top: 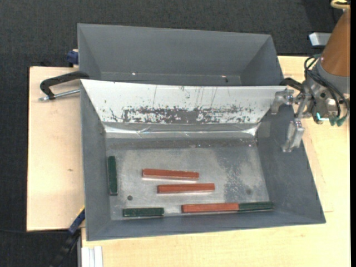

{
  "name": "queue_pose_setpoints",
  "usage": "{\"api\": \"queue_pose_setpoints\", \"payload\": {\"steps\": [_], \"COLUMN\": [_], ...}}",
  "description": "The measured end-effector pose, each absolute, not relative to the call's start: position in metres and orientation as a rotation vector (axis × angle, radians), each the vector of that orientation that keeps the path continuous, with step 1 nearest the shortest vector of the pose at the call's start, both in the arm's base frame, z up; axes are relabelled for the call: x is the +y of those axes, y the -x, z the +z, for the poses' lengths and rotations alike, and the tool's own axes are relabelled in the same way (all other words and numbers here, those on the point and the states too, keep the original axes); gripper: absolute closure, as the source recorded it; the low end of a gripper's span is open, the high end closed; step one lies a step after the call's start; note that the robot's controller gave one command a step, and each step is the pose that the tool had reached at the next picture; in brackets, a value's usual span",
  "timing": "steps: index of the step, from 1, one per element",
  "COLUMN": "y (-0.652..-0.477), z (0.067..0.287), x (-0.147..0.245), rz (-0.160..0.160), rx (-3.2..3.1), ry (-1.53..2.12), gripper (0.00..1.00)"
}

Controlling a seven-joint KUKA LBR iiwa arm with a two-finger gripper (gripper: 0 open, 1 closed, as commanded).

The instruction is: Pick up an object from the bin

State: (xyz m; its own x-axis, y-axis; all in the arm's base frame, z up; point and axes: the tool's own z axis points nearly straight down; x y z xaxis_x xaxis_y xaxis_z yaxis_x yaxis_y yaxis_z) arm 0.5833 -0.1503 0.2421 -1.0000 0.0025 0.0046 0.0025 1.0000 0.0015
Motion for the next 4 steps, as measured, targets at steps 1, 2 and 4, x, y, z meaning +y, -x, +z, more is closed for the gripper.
{"api": "queue_pose_setpoints", "payload": {"steps": [1, 2, 4], "y": [-0.585, -0.585, -0.570], "z": [0.247, 0.247, 0.189], "x": [-0.149, -0.149, -0.120], "rz": [0.000, 0.000, 0.002], "rx": [-3.145, -3.145, -3.148], "ry": [-0.001, -0.001, -0.047], "gripper": [1.00, 0.00, 0.00]}}
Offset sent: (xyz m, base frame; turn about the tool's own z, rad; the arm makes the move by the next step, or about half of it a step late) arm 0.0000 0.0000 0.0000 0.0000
